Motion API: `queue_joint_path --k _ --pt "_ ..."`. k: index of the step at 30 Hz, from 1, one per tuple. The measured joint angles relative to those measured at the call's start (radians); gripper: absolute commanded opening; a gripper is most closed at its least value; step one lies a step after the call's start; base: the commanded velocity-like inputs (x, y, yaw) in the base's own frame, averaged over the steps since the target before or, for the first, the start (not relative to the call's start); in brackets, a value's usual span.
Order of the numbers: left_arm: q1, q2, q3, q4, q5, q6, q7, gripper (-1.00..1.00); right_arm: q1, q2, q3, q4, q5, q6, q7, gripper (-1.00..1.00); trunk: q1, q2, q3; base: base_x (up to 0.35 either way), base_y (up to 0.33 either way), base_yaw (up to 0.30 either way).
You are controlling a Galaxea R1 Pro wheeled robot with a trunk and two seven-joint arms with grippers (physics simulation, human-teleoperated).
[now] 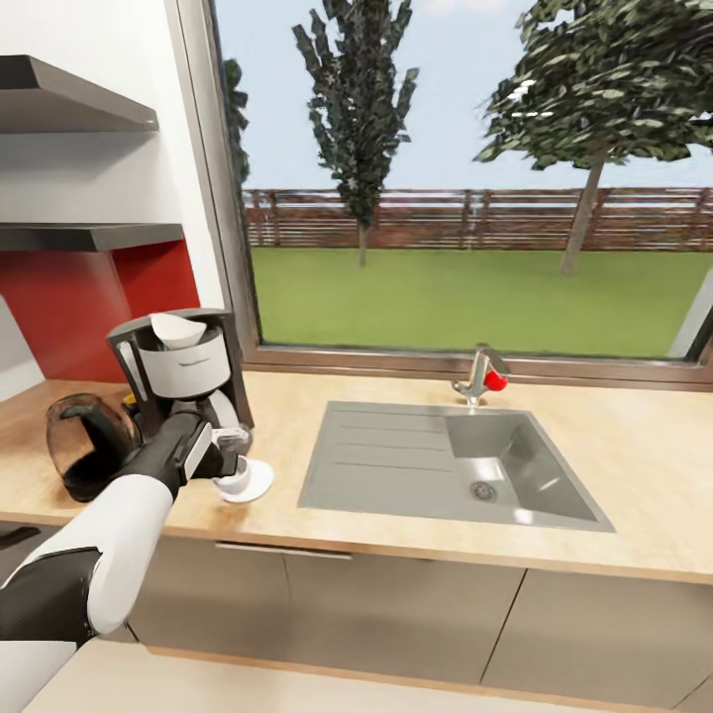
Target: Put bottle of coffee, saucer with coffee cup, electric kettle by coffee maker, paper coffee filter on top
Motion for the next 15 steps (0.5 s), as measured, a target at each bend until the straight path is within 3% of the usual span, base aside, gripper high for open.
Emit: queue_joint_path --k 4,15 --pt "0.000 0.000 0.000 0.000 0.001 0.000 0.000 -1.00 0.000 0.000 0.000 0.000 0.000 0.000 0.000 1.00 0.000 0.000 0.000 0.178 -0.106 0.000" --pt "0.000 0.001 0.000 0.000 0.000 0.000 0.000 -1.00 0.000 0.000 0.000 0.000 0.000 0.000 0.000 1.00 0.000 0.000 0.000 0.015 -0.008 0.000"
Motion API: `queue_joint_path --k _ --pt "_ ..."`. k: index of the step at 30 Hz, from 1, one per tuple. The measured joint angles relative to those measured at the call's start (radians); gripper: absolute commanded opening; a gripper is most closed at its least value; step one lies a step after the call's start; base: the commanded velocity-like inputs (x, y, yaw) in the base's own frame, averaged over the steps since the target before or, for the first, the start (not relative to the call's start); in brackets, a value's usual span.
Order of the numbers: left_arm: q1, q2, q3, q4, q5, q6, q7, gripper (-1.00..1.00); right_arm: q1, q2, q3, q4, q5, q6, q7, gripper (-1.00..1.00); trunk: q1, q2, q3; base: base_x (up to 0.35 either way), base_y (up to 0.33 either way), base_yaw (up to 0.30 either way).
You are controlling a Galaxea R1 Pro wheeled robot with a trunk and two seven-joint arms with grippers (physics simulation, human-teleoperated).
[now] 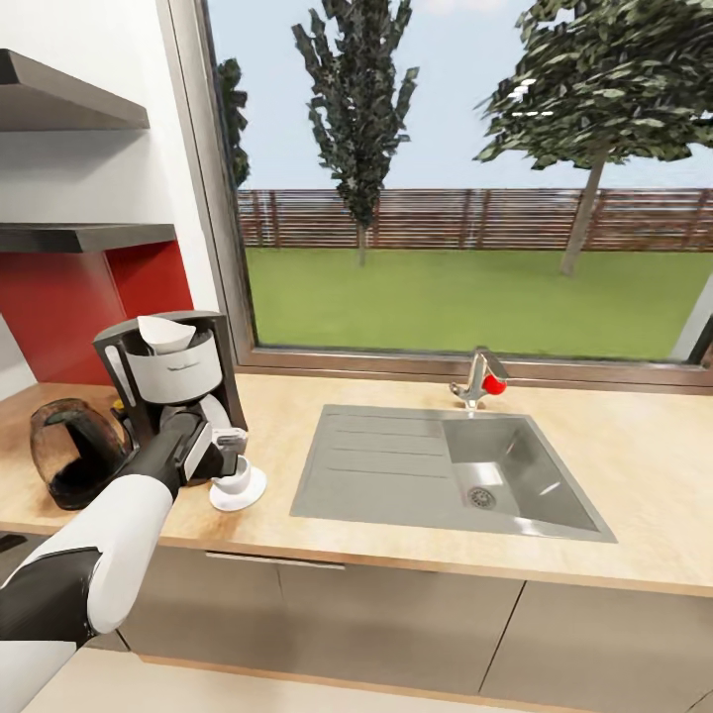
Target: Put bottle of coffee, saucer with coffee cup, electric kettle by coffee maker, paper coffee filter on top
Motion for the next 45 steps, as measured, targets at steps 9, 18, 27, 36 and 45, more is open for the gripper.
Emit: queue_joint_path --k 9,18,27,36,45 --pt "0.000 -0.001 0.000 0.000 0.000 -0.001 0.000 -1.00 0.000 0.000 0.000 0.000 0.000 0.000 0.000 1.00 0.000 0.000 0.000 0.111 0.000 0.000" --pt "0.002 -0.001 0.000 0.000 0.003 -0.007 0.002 -1.00 0.000 0.000 0.000 0.001 0.000 0.000 0.000 1.00 0.000 0.000 0.000 0.004 0.000 0.000" --pt "0.022 -0.001 -0.002 0.000 0.000 -0.012 0.004 -1.00 0.000 0.000 0.000 0.002 0.000 0.000 0.000 1.00 0.000 0.000 0.000 0.000 0.000 0.000" --pt "0.057 0.000 -0.002 -0.013 0.001 -0.017 0.005 -1.00 0.000 0.000 0.000 0.003 0.000 0.000 0.000 1.00 0.000 0.000 0.000 0.000 0.000 0.000" --pt "0.058 0.001 -0.001 -0.015 0.000 -0.034 0.005 -1.00 0.000 0.000 0.000 0.003 0.000 0.000 0.000 1.00 0.000 0.000 0.000 0.008 0.000 0.000"
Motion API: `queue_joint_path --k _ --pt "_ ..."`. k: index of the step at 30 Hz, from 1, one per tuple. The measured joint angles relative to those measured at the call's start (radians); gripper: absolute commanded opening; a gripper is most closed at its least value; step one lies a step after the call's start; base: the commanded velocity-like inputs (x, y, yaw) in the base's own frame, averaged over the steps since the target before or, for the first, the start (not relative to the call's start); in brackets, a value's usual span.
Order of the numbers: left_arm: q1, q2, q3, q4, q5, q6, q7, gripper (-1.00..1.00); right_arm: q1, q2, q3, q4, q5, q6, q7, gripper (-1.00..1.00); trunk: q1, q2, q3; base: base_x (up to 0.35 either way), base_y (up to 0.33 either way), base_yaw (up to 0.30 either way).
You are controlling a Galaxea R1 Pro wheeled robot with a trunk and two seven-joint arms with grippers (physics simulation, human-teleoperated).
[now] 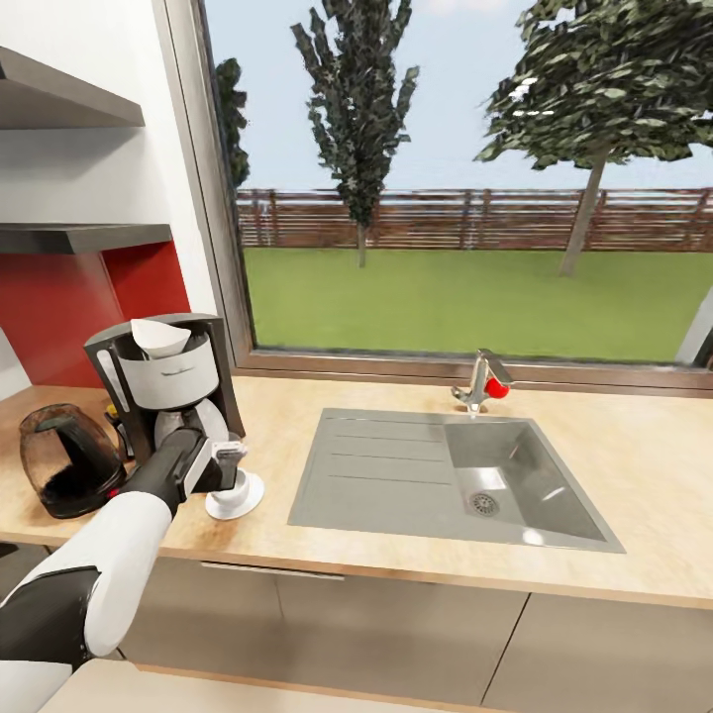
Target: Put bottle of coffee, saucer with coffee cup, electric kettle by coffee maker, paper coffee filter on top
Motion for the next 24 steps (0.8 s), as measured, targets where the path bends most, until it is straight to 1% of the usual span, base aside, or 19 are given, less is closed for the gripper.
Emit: queue_joint_path --k 7,24 --pt "0.000 0.001 0.000 0.000 0.001 -0.006 0.000 -1.00 0.000 0.000 0.000 0.000 0.000 0.000 0.000 1.00 0.000 0.000 0.000 0.113 0.000 0.000" --pt "0.015 -0.001 -0.002 0.001 0.001 -0.006 0.000 -1.00 0.000 0.000 0.000 0.000 0.000 0.000 0.000 1.00 0.000 0.000 0.000 0.006 0.000 0.000"
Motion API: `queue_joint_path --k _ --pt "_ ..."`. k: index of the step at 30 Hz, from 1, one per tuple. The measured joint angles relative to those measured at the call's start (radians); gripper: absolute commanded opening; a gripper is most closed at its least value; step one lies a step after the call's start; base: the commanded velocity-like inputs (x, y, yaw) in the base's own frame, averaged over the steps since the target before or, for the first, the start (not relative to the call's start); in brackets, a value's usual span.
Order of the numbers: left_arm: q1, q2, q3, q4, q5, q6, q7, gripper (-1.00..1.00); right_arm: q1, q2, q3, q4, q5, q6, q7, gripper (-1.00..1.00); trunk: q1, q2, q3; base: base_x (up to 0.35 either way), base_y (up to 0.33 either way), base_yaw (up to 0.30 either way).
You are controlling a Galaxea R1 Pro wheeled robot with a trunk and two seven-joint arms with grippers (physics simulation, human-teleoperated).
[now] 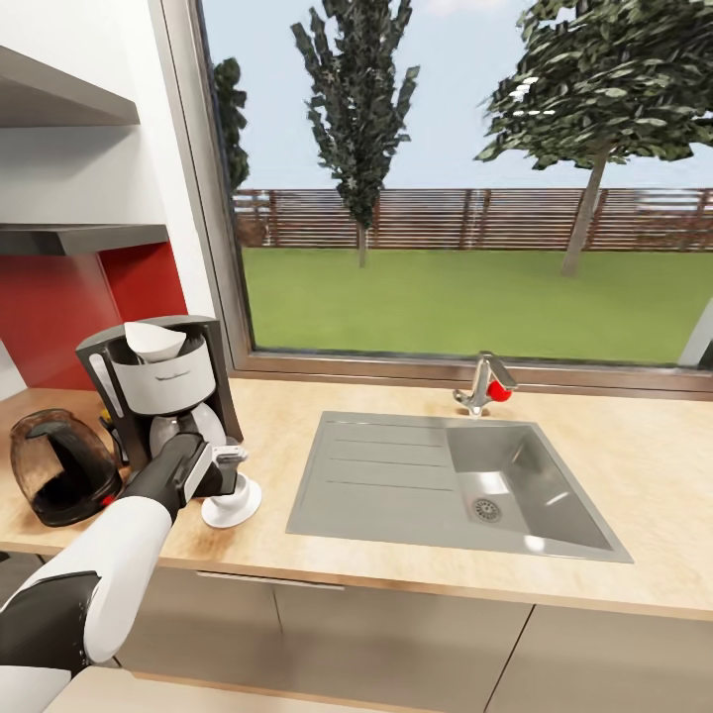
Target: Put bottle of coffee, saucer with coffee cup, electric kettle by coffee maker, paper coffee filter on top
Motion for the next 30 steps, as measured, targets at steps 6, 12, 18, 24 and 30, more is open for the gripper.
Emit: queue_joint_path --k 6,12,18,24,30 --pt "0.000 0.001 -0.001 -0.002 -0.002 -0.001 -0.001 -1.00 0.000 0.000 0.000 0.000 0.000 0.000 0.000 1.00 0.000 0.000 0.000 0.000 0.000 0.000" --pt "0.000 0.002 -0.001 -0.004 -0.001 -0.002 -0.001 -1.00 0.000 0.000 0.000 0.000 0.001 0.000 0.000 1.00 0.000 0.000 0.000 0.000 0.000 0.000" --pt "0.000 0.004 0.004 -0.005 -0.001 -0.002 -0.001 -1.00 0.000 0.000 0.000 0.001 0.002 0.000 0.000 1.00 0.000 0.000 0.000 0.000 0.000 0.000" --pt "0.000 0.006 0.005 -0.005 0.000 -0.028 -0.001 -1.00 0.000 0.000 0.000 0.001 0.002 0.000 0.000 1.00 0.000 0.000 0.000 0.000 0.000 0.000" --pt "0.000 0.005 0.002 -0.004 0.001 -0.057 0.000 -1.00 0.000 0.000 0.000 0.002 0.002 0.000 0.000 1.00 0.000 0.000 0.000 0.000 0.000 0.000"
